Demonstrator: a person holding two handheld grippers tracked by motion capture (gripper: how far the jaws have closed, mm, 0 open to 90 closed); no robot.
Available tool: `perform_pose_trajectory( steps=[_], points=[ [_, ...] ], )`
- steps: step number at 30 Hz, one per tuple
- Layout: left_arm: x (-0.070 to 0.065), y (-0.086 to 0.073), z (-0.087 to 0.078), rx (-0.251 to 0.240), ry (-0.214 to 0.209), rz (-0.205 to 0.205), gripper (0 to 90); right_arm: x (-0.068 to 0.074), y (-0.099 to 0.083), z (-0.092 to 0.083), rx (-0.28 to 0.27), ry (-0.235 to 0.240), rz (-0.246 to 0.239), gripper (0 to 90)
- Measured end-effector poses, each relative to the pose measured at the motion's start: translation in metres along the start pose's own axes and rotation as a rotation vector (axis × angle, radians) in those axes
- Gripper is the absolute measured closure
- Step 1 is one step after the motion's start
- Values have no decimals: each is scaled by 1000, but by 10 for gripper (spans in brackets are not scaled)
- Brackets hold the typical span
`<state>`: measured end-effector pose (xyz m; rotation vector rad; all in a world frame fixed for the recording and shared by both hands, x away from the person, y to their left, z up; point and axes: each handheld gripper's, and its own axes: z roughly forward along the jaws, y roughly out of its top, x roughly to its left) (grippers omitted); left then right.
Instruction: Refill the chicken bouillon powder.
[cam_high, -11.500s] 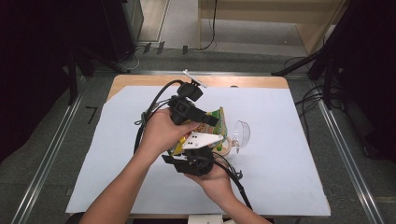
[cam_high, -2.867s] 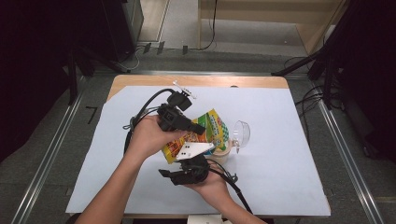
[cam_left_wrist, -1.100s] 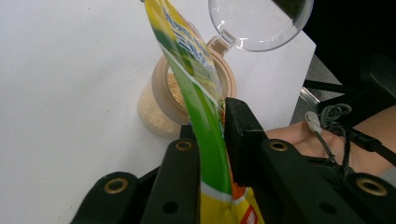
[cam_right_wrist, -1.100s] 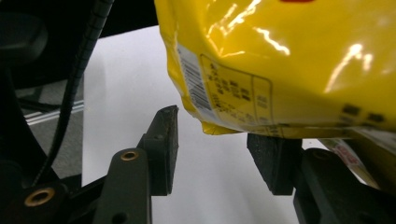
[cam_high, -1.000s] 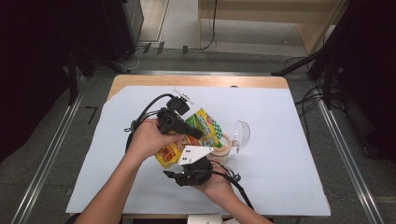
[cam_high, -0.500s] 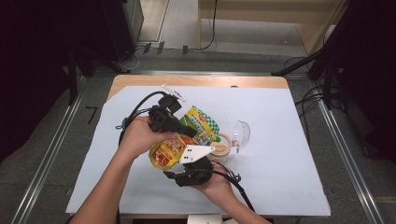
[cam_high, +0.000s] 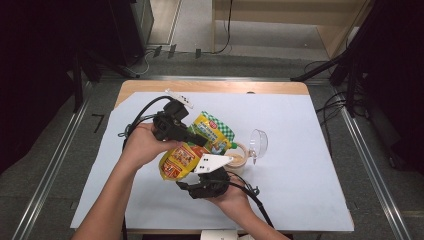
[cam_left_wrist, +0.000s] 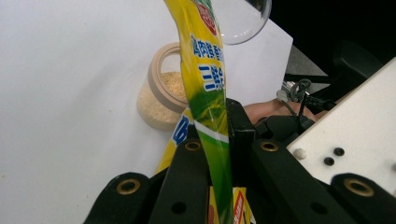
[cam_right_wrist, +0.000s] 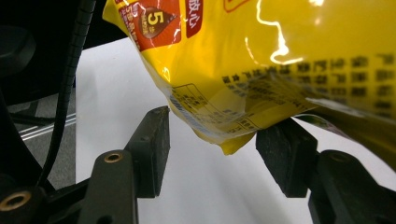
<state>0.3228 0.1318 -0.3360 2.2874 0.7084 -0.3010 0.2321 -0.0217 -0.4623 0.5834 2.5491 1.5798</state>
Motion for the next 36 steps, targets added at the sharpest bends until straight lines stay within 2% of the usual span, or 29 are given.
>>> perform_pose_trajectory(
  steps=[6,12,19,28,36],
  points=[
    [5,-4,-11,-34,-17,-12,891,-1,1,-4,-19,-7,3,456],
    [7,-8,-17,-45,-3,-21,892,-3,2,-9,-30,-14,41,455],
    [12,-12,-25,-72,-15,-17,896,-5,2,-15,-21,-28,55,455],
    [19,-17,-35,-109,14,-33,898,-3,1,-27,-27,-23,51,476],
    [29,-21,-38,-159,34,-55,899,-4,0,-37,-11,-27,58,478]
  ],
)
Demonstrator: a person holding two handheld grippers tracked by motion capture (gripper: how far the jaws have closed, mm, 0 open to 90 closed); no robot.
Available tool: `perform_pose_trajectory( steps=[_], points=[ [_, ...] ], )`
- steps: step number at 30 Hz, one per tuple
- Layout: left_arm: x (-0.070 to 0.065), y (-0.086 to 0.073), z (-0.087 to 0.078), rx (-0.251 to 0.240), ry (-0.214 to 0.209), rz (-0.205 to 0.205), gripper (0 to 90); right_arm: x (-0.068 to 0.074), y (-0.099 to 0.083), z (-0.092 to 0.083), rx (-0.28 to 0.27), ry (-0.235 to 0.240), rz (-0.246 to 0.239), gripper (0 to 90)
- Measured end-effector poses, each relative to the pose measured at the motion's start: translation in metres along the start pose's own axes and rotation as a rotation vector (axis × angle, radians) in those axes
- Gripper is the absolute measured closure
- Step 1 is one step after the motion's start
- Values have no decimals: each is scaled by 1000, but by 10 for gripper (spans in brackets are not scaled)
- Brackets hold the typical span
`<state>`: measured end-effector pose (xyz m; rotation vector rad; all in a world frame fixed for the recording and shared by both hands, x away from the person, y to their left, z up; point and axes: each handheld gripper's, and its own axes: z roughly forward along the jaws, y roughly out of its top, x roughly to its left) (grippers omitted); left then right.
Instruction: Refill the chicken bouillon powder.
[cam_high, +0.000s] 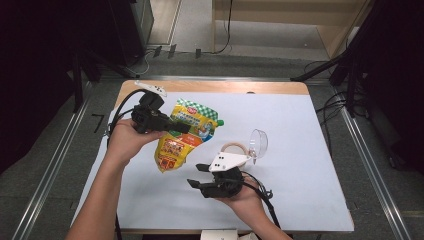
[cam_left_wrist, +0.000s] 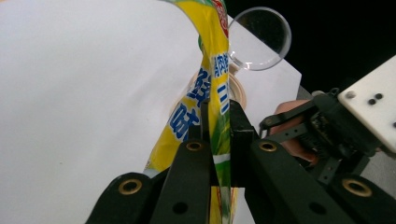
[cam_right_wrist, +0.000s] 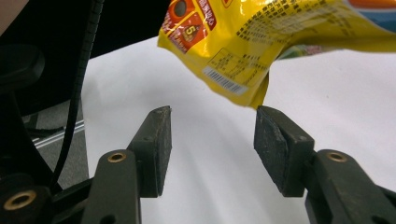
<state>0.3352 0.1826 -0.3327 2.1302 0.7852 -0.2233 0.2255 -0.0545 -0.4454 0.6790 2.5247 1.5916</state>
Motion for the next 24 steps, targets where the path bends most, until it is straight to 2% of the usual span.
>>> perform_pose_trajectory(
  steps=[7,12,18,24],
  points=[
    [10,-3,3,-46,30,-28,900,-3,-5,-16,9,-13,14,474],
    [15,-4,8,-66,60,-33,899,-6,-9,-28,7,-29,17,470],
    [24,-6,20,-69,74,-61,899,-10,-12,-38,2,-52,30,468],
    [30,-9,34,-59,93,-69,899,-13,-12,-38,7,-57,35,465]
  ],
)
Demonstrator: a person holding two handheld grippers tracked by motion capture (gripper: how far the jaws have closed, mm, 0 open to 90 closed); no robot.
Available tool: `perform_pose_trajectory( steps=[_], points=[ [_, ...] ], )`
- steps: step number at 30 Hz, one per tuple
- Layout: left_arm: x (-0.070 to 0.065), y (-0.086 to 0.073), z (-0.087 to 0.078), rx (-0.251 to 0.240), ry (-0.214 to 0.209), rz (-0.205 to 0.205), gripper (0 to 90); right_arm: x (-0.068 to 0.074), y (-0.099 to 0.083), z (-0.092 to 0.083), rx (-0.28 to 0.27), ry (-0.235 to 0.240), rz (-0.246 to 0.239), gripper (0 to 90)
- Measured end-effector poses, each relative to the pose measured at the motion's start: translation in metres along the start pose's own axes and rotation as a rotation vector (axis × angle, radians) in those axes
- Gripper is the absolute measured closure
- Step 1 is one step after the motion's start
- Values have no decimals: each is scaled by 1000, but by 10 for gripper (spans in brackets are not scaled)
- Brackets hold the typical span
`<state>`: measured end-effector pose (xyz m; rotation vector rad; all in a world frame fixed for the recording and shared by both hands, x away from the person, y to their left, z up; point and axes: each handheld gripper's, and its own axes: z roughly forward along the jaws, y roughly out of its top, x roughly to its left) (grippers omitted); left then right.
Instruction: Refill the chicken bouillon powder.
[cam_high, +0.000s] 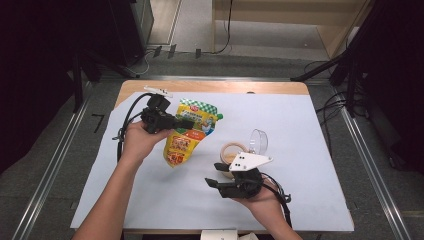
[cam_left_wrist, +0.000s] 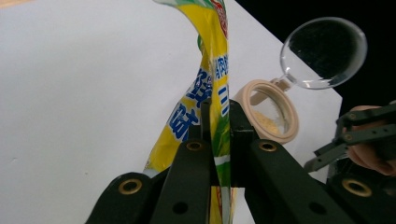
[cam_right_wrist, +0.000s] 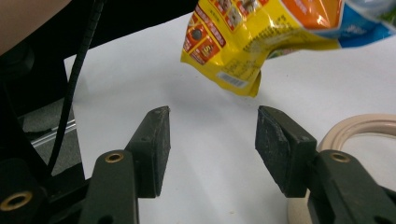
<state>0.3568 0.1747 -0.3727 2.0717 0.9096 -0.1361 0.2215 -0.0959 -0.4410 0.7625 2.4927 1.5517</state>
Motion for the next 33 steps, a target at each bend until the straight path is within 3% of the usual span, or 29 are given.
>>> perform_pose_trajectory(
  steps=[9,13,24,33],
  points=[
    [9,-8,13,-1,8,-13,898,-1,-1,2,7,-1,-3,465],
    [13,-10,10,-1,-12,-10,896,-1,-1,2,9,1,-3,465],
    [13,-18,-2,-10,7,5,871,-3,0,-1,3,-16,-13,467],
    [16,-30,-14,-29,-6,-7,852,-4,1,-2,0,-16,-9,468]
  ],
)
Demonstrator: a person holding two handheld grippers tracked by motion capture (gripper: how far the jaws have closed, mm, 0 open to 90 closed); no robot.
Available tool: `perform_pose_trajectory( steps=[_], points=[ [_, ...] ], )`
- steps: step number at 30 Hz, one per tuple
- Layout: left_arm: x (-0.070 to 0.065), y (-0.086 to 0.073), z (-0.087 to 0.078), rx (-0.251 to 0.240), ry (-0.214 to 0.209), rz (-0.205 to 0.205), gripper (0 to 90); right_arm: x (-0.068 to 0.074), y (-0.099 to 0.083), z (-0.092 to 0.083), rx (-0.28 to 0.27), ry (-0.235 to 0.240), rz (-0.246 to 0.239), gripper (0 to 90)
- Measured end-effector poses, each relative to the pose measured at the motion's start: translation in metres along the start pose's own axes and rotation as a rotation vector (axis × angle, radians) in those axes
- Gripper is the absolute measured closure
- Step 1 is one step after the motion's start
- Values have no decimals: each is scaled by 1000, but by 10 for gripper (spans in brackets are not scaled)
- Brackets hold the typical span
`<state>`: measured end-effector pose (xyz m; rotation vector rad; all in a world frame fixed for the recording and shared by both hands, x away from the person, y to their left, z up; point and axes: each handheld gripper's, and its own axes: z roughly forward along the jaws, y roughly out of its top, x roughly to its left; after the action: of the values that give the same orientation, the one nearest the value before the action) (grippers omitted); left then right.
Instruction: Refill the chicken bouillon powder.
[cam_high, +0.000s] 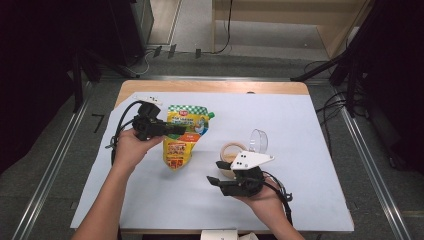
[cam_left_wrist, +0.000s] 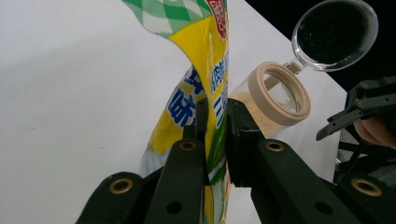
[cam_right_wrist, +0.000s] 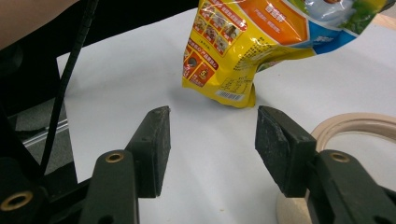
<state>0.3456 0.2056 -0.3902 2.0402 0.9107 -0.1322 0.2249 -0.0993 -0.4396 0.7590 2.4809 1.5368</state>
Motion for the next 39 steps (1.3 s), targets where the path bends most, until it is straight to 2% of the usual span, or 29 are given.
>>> perform_pose_trajectory(
  steps=[5,10,16,20,22,25,28,30,35,39],
  points=[
    [-1,-6,-6,-4,-16,14,837,0,0,1,5,-1,0,468],
    [-1,-9,-12,-19,-25,27,783,-1,1,1,3,0,-5,468],
    [1,-11,-16,-30,-17,35,774,-1,1,2,4,-2,-5,469],
    [0,-12,-20,-41,-11,51,708,-1,1,2,3,-2,-5,469],
    [0,-13,-23,-48,-10,62,705,-1,1,2,3,-2,-5,469],
    [-1,-13,-25,-46,-13,58,685,-1,1,2,7,-2,-8,474],
    [-3,-13,-28,-37,-1,76,636,-1,1,1,9,-3,-8,478],
    [-4,-13,-31,-38,6,83,590,-2,2,1,8,-6,-3,482],
    [-8,-10,-40,-50,11,94,558,-6,3,-3,10,-17,27,490],
    [-11,-8,-48,-66,13,110,531,-8,4,-6,10,-20,28,496]
  ],
)
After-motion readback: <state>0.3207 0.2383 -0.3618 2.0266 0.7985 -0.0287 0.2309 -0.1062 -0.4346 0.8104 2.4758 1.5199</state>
